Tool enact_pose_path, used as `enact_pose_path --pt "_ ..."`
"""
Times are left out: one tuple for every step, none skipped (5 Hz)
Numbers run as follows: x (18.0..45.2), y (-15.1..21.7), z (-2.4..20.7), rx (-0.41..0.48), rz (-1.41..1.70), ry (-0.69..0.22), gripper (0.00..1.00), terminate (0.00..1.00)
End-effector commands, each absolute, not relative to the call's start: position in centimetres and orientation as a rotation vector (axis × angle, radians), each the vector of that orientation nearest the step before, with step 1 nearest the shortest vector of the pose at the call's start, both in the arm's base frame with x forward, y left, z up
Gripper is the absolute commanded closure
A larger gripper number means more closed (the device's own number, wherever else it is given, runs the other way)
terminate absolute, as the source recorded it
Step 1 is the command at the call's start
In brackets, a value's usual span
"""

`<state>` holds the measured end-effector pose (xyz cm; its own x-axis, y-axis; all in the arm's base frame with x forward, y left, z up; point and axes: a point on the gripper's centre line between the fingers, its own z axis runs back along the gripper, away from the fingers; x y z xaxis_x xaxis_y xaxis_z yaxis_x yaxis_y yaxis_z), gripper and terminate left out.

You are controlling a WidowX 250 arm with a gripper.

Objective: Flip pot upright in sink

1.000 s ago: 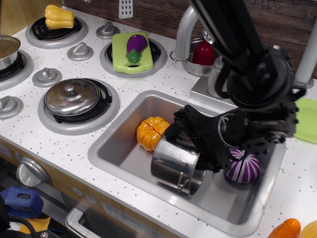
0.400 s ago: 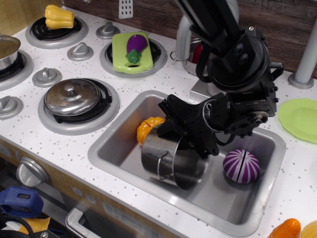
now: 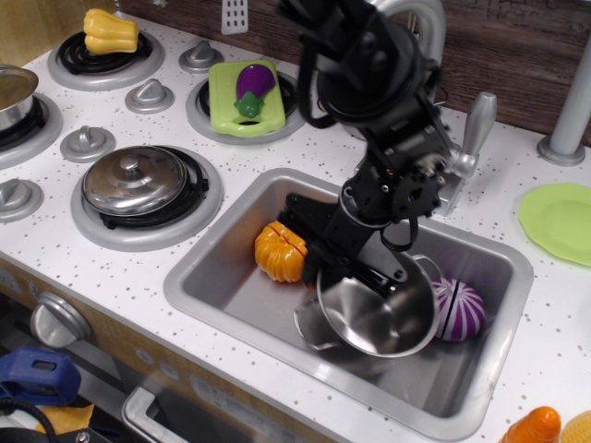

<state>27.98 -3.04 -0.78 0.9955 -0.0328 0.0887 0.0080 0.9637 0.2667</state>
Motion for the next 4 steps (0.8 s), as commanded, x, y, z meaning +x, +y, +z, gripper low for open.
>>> enact_pose_path --pt "29.12 -2.39 1.07 0.123 -0.029 -0.172 0.0 0.0" --pt "29.12 -2.39 1.07 0.123 -0.029 -0.172 0.0 0.0" --pt "29.12 -2.39 1.07 0.123 -0.029 -0.172 0.0 0.0" --pt "29.12 -2.39 1.07 0.123 -0.029 -0.172 0.0 1.0"
